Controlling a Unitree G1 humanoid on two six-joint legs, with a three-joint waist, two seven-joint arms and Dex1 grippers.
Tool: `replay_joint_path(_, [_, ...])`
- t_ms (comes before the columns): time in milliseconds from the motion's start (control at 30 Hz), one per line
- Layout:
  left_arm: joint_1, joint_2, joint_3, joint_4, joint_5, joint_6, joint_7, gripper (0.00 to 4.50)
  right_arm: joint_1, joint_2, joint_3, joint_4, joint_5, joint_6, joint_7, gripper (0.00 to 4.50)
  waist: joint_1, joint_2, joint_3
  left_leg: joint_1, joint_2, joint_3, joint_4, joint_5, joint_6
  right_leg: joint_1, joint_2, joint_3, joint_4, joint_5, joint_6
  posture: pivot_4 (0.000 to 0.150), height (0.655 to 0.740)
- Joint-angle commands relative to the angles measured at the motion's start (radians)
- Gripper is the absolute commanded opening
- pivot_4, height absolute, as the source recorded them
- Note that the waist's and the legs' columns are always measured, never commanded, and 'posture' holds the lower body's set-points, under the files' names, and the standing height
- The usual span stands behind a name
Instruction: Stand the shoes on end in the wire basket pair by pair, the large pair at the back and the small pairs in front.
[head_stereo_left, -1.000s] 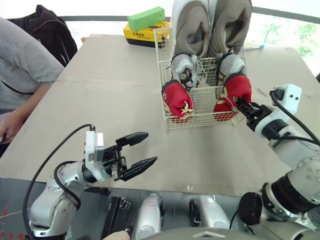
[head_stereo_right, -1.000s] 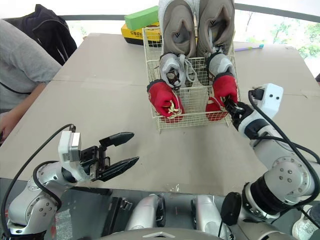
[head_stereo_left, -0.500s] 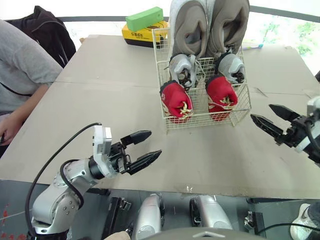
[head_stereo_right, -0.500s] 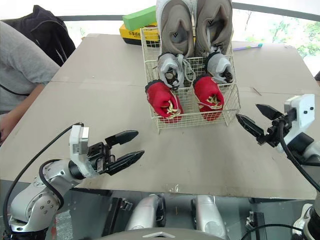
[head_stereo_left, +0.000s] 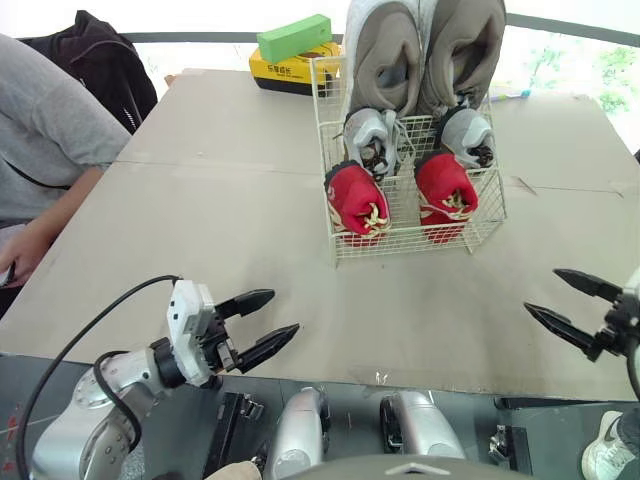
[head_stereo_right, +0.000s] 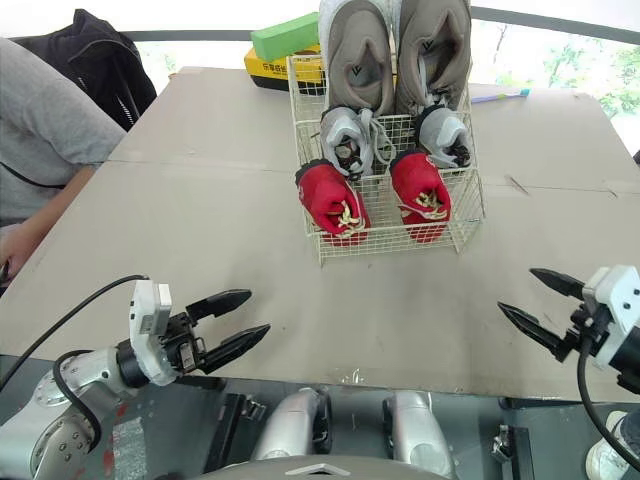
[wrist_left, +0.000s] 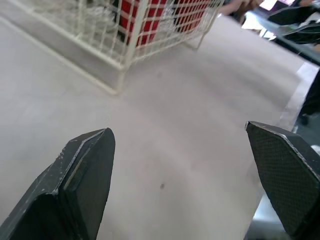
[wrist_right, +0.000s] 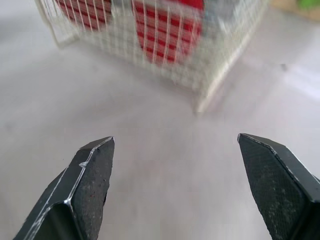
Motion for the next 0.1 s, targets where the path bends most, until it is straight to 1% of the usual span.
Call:
replay_joint_path(33, [-0.019, 0.024, 0.032, 0.035, 0.012, -0.029, -0.037, 4.5, 0.01, -0.016, -0.03, 0.015, 0.0, -0.067, 0.009, 3.76, 0.0, 0.0, 0.0, 0.0, 0.0, 0.0, 0.0, 0.0, 0.0, 0.0, 0.0, 0.0, 0.0, 0.0, 0.0, 0.15, 0.74])
replay_joint_path(100, [-0.038, 0.037, 0.025, 0.054, 0.048, -0.042, -0.035, 4.5, 0.01, -0.018, -0.02, 0.025, -0.004, -0.082, 0.003, 3.76, 0.0, 0.0, 0.0, 0.0, 0.0, 0.0, 0.0, 0.0, 0.0, 0.0, 0.0, 0.0, 0.0, 0.0, 0.0, 0.15, 0.74])
